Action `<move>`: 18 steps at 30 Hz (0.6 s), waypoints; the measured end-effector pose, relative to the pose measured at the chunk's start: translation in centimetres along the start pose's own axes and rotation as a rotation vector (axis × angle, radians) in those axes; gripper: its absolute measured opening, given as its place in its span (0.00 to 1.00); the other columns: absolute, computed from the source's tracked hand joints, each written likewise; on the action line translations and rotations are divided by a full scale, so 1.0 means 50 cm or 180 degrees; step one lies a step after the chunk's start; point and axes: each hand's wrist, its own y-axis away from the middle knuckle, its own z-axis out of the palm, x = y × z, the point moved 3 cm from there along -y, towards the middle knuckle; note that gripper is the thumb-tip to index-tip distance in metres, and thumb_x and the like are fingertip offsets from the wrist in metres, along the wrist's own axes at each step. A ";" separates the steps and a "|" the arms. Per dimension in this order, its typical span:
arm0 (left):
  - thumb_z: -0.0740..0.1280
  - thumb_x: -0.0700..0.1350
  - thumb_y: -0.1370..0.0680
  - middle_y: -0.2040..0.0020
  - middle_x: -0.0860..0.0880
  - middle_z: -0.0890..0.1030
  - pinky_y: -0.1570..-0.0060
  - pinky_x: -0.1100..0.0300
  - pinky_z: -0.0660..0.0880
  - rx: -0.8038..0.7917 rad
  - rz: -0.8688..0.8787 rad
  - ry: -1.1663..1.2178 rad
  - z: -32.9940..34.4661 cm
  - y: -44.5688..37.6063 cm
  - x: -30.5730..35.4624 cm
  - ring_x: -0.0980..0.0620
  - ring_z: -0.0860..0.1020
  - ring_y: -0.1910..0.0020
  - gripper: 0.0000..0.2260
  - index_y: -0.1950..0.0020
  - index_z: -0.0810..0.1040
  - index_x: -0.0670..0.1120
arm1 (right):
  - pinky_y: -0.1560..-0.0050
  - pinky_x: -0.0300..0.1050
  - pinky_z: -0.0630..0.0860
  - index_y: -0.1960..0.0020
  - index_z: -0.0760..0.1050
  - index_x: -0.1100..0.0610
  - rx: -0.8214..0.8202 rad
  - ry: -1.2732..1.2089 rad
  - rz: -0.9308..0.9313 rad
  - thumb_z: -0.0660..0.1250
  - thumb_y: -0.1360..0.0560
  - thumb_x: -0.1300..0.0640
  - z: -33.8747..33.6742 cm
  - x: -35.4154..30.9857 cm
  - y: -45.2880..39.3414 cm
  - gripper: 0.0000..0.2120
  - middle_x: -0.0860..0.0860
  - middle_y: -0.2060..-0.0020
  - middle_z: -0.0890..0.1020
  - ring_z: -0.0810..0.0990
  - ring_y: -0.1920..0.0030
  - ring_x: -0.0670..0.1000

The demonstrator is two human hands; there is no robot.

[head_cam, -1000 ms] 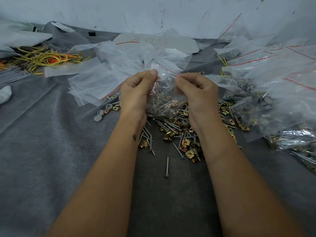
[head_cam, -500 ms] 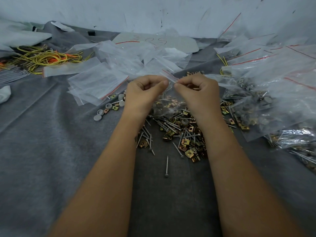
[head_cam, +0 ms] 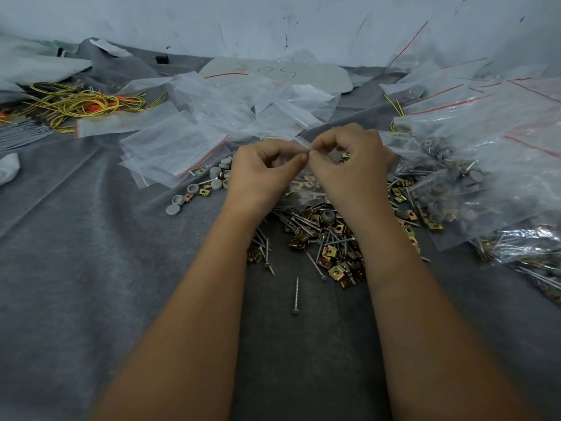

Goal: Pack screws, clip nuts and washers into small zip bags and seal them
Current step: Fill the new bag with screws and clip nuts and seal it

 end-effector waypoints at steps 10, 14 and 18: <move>0.73 0.39 0.25 0.64 0.37 0.82 0.65 0.55 0.70 -0.0029 -0.0006 -0.0254 0.012 0.006 0.009 0.49 0.73 0.66 0.11 0.60 0.82 0.55 | 0.40 0.59 0.68 0.61 0.75 0.47 0.0008 -0.0005 -0.0125 0.69 0.30 0.58 0.007 0.000 0.000 0.06 0.39 0.64 0.73 0.73 0.50 0.46; 0.72 0.40 0.25 0.71 0.49 0.78 0.67 0.60 0.66 -0.0021 -0.0052 -0.0278 0.012 0.006 0.003 0.52 0.70 0.68 0.11 0.61 0.82 0.57 | 0.40 0.58 0.68 0.61 0.74 0.47 0.0064 0.0020 -0.0152 0.69 0.31 0.58 0.008 -0.001 0.003 0.06 0.39 0.65 0.73 0.72 0.52 0.45; 0.71 0.38 0.25 0.70 0.53 0.78 0.71 0.67 0.66 -0.0140 0.0032 -0.0478 0.016 0.007 0.002 0.59 0.70 0.71 0.12 0.61 0.81 0.56 | 0.37 0.49 0.63 0.61 0.75 0.48 0.0092 0.0099 -0.0202 0.69 0.30 0.57 0.012 -0.001 0.003 0.06 0.41 0.63 0.75 0.74 0.52 0.46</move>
